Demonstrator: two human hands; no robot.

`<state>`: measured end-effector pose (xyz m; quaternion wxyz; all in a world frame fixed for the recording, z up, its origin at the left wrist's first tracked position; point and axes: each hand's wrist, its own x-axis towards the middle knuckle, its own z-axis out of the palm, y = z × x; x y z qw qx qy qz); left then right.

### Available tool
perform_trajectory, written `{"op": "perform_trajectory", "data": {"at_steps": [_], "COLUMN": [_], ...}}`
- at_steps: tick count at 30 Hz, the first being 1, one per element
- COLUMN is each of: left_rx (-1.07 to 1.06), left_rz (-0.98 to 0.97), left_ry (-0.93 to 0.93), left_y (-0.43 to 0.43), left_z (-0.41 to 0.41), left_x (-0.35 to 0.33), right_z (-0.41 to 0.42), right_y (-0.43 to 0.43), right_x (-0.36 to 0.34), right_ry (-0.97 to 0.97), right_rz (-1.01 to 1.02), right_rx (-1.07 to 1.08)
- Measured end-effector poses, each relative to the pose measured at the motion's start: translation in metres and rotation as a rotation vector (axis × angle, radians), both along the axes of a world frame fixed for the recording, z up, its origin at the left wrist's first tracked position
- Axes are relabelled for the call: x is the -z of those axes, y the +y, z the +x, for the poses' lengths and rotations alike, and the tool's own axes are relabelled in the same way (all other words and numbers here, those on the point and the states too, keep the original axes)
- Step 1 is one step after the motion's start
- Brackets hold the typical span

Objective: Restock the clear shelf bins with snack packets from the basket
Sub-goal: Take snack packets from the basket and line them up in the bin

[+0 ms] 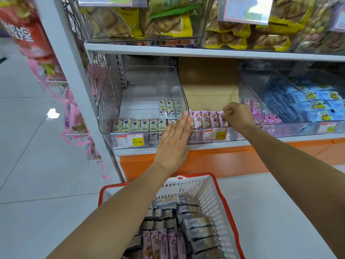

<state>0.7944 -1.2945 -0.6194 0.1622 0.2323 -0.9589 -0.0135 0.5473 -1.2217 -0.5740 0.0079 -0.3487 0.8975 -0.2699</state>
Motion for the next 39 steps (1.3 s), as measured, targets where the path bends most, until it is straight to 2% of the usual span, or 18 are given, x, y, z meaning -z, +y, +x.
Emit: {"op": "perform_trajectory", "data": {"at_steps": [7,14,19,26,30,34,39], "left_rx": [0.044,0.092,0.036,-0.082,-0.128,-0.175,-0.196], "left_rz": [0.03,-0.069,-0.066,0.081,0.161,0.22,0.28], "left_ry": [-0.032,-0.028,-0.116,-0.442,-0.549,-0.571,-0.479], "left_y": [0.001,0.0,-0.003,-0.003,-0.005,-0.012,-0.013], "left_z": [0.015,0.079,0.118,0.141,0.144,0.148,0.154], "left_x": [-0.009,0.008,0.039,0.093,0.121,0.142,0.157], "right_z": [0.055,0.13,0.176,0.226,0.252,0.274,0.283], "right_y": [0.015,0.028,0.038,0.059,0.082,0.092,0.091], "right_x": [-0.021,-0.009,0.053,0.146,0.198,0.225,0.246], "right_ry": [-0.004,-0.024,-0.103,-0.316,-0.393,-0.433,-0.468], "right_rz": [-0.23,-0.284,-0.057,0.235,0.427,0.51,0.631], "right_rx": [-0.166,-0.314,-0.348,-0.322,-0.34,-0.419,-0.512]}}
